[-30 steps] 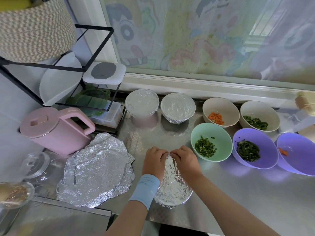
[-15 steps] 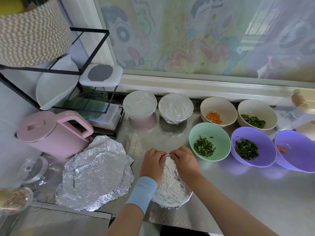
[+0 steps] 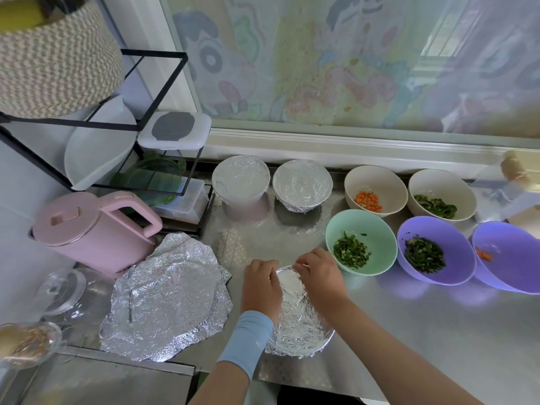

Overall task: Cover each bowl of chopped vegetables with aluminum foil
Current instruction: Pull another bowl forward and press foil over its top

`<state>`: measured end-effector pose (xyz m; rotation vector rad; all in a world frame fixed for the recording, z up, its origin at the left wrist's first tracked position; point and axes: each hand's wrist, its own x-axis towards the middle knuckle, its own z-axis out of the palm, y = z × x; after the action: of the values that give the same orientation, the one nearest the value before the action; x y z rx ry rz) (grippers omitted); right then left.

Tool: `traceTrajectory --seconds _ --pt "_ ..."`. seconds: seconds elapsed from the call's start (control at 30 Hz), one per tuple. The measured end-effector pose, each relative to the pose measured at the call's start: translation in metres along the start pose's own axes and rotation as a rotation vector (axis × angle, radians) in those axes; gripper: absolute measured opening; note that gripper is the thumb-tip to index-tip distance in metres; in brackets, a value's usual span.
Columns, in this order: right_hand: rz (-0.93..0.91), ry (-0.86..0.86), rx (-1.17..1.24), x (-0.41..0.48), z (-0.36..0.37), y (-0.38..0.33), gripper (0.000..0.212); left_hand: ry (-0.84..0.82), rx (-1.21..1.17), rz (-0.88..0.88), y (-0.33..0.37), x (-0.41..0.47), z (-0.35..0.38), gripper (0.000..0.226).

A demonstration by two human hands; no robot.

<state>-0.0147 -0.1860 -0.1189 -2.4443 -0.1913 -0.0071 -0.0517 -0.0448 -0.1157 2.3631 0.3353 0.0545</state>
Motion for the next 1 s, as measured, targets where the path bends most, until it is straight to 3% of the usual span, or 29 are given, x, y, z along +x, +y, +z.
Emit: traceTrajectory --seconds 0.1,0.3,0.5,0.67,0.73,1.0 --pt "0.063 0.004 0.053 -0.007 0.002 0.004 0.010 -0.088 -0.069 0.038 0.001 0.008 0.003 0.016" --pt "0.106 -0.063 0.140 -0.002 -0.003 0.002 0.012 -0.061 -0.160 -0.072 0.002 0.008 0.003 0.016" --pt "-0.014 -0.163 0.087 0.009 -0.005 0.001 0.018 0.083 -0.149 -0.188 -0.004 -0.005 -0.002 0.020" --pt "0.052 -0.104 0.092 0.007 -0.001 -0.001 0.017 0.000 -0.052 0.002 0.002 0.005 -0.006 0.036" --pt "0.075 -0.092 0.103 0.009 -0.001 -0.002 0.016 -0.058 -0.025 0.044 0.007 0.013 -0.003 0.028" --pt "0.071 -0.181 0.101 0.015 -0.003 0.003 0.018 -0.084 -0.127 -0.052 0.004 0.019 0.001 0.018"
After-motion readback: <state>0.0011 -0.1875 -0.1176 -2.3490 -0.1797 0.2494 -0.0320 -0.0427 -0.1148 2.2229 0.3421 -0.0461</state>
